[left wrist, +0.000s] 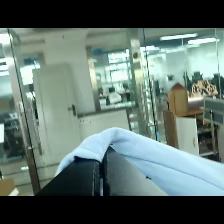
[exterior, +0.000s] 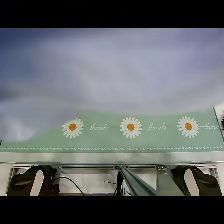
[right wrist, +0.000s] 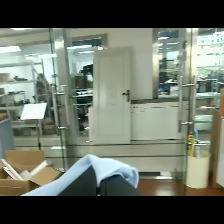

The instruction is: Fold the shirts.

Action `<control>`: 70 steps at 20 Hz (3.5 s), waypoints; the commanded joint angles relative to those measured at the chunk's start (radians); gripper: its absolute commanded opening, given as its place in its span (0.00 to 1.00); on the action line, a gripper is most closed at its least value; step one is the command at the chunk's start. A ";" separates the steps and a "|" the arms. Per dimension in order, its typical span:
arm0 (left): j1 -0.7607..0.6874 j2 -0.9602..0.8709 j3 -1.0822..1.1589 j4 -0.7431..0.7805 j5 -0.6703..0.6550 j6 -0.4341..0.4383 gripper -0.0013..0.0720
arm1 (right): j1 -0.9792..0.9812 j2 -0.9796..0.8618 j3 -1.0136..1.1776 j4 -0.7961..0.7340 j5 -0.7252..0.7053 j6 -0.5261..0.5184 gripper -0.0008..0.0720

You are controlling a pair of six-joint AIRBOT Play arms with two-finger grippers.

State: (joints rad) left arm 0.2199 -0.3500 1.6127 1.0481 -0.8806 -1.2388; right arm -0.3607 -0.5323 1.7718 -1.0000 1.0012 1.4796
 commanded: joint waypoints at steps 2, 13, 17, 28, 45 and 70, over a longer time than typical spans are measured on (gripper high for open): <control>0.000 0.027 0.147 0.174 -0.344 -0.182 0.04 | 0.001 0.011 0.172 -0.148 0.398 0.124 0.05; 0.000 -0.089 -0.043 0.175 -0.943 -0.236 0.04 | 0.000 -0.063 0.012 -0.354 0.854 0.030 0.05; 0.000 -0.099 -0.377 0.157 -0.798 -0.210 0.04 | 0.001 -0.164 -0.354 -0.353 0.788 -0.029 0.05; -0.125 -0.657 -0.661 -0.148 -0.039 -0.019 0.04 | 0.204 -0.724 -0.488 -0.208 0.002 -0.077 0.05; -0.351 -1.156 -0.497 -0.147 0.846 0.087 0.04 | 0.215 -1.040 -0.488 -0.135 -0.702 -0.053 0.05; -0.285 -1.195 -0.486 0.026 0.141 0.056 0.05 | 0.208 -1.054 -0.488 -0.365 -0.107 -0.041 0.05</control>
State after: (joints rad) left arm -0.0570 -1.5223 1.1267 1.0771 -0.7128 -1.1778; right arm -0.1627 -1.5650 1.2839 -1.3628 0.8658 1.4189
